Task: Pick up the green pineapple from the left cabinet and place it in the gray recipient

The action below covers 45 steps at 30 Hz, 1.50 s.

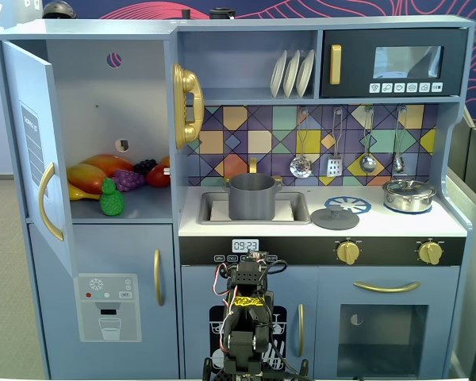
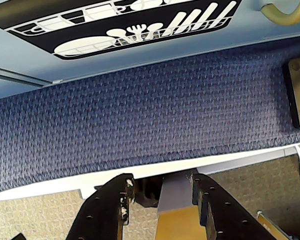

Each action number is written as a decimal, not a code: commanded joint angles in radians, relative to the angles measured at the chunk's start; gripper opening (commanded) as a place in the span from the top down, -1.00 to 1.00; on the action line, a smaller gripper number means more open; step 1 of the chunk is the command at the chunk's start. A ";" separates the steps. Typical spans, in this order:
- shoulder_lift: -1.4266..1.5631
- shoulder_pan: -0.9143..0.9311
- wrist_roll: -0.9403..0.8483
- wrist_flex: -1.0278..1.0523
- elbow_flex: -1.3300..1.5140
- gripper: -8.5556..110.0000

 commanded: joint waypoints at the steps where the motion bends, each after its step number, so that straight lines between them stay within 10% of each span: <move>1: -0.006 0.046 -0.021 0.181 -0.003 0.83; 11: -0.006 0.025 -0.038 0.181 -0.003 0.86; 16: -0.009 -0.308 0.049 0.052 -0.020 0.86; 21: -0.028 -0.747 0.210 -0.652 -0.064 0.86; 25: -0.206 -0.934 -0.015 -1.150 -0.216 0.85; 45: -0.710 -0.950 -0.025 -1.499 -0.692 0.33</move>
